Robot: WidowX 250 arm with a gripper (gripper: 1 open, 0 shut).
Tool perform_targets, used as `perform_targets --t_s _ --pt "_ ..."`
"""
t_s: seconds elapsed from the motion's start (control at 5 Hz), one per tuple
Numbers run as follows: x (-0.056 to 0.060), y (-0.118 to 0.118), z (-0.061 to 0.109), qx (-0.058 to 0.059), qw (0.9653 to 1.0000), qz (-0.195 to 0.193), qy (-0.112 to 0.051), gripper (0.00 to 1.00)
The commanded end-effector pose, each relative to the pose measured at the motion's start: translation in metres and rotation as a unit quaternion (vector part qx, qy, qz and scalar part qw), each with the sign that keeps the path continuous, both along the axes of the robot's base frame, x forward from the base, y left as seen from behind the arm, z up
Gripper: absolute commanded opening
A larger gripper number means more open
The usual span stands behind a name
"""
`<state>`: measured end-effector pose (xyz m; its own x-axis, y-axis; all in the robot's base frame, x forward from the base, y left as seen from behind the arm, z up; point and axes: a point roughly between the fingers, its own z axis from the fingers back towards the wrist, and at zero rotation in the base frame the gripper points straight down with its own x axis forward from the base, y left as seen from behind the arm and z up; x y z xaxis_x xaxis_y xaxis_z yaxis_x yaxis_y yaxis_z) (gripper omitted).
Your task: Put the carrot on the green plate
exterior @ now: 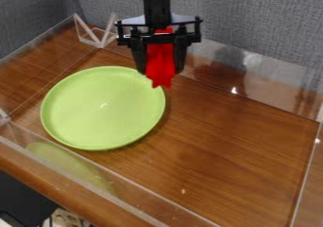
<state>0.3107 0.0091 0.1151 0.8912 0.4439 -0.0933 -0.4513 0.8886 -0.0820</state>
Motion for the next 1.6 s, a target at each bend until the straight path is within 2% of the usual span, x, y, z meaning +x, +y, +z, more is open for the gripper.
perform_targets --t_s 0.0,0.2,0.4,0.6,0.8,1.0,1.2,1.4 --pt "-0.014 0.022 0.033 0.006 0.9977 0.043 -0.051 0.0" --pt "-0.039 0.052 0.029 0.008 0.9933 0.104 -0.051 0.0" --pt "-0.06 0.072 0.014 0.015 0.9909 0.127 -0.041 0.0" --pt "-0.058 0.067 -0.006 0.014 0.9874 0.155 -0.028 0.0" --pt "-0.05 0.056 -0.017 0.006 0.9848 0.172 -0.021 0.0" --pt "-0.039 0.049 -0.029 0.006 0.9837 0.179 -0.013 0.0" --pt "-0.037 0.048 -0.036 0.013 0.9814 0.191 -0.009 0.0" --pt "-0.041 0.048 -0.027 0.017 0.9805 0.196 -0.014 0.0"
